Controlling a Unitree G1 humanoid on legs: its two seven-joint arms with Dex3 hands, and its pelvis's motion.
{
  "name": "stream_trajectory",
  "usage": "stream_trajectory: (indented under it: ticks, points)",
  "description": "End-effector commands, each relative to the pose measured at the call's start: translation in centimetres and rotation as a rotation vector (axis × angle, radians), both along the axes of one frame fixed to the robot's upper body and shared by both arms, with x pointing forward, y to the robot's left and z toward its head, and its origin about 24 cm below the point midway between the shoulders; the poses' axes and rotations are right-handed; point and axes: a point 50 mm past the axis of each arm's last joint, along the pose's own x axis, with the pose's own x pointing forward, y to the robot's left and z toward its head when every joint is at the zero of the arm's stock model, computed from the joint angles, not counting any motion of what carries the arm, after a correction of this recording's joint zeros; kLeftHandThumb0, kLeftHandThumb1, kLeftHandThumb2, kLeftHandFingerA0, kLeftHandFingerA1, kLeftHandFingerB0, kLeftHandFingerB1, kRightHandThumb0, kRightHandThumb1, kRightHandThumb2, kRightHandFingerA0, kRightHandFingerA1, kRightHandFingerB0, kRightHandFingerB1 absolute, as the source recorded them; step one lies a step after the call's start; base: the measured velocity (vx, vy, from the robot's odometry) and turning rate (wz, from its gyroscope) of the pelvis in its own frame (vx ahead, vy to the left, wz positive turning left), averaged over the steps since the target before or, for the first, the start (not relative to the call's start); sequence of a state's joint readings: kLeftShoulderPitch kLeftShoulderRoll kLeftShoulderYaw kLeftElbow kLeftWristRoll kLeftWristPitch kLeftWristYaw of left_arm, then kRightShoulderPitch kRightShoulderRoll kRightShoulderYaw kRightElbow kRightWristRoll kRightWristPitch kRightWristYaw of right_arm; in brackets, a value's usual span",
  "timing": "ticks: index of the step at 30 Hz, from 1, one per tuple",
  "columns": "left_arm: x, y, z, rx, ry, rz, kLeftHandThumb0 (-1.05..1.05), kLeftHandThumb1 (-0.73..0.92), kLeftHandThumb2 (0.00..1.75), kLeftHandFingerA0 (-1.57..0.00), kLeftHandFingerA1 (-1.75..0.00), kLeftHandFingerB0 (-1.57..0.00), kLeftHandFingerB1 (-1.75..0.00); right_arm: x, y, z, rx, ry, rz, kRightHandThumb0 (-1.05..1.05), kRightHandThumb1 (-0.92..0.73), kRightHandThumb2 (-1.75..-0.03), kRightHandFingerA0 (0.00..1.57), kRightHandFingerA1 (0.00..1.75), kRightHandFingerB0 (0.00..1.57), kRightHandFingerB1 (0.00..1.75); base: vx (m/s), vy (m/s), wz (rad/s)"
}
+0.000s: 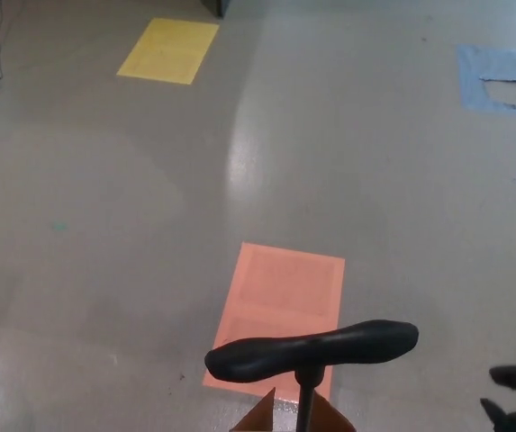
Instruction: An air pump is kept on top of a storage box on the floor and the robot uses its right hand to press down on the handle of the pump to compress it
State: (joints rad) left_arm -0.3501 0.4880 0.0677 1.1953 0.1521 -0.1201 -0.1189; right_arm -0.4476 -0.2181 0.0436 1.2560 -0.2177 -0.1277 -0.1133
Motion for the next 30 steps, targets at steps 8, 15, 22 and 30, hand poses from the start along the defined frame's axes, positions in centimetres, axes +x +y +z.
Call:
stream_trajectory:
  ticks: [8,15,22,30]
  points:
    - [0.1,0.6,1.2,-0.025,-0.087,-0.089,-0.74,0.65,1.00,-0.03,-0.42,-0.02,-0.25,2.3,-1.3,6.8,0.375,-0.767,-0.316,-0.55,-0.87,-0.66,0.27,0.35,0.21,0.31,0.00,0.000,0.00]
    - [1.5,0.0,2.4,-0.057,-0.185,-0.110,-0.79,0.85,1.13,-0.06,-0.27,-0.06,-0.19,0.5,-1.3,18.2,0.388,-1.306,-0.083,-0.73,-0.89,-0.67,0.24,0.31,0.20,0.29,0.00,0.000,0.00]
    - [2.5,0.2,3.6,-0.048,-0.218,-0.118,-0.80,0.85,1.10,-0.06,-0.29,-0.05,-0.17,-2.8,-0.6,30.3,0.275,-1.557,0.237,-0.72,-0.71,-1.09,0.02,0.31,0.02,0.29,0.00,0.000,0.00]
    - [2.0,0.2,3.1,-0.060,-0.196,-0.124,-0.81,0.84,1.11,-0.06,-0.30,-0.06,-0.17,-5.2,2.9,36.7,0.195,-1.594,0.567,-0.89,-0.75,-1.11,0.02,0.18,0.09,0.19,0.00,0.000,0.00]
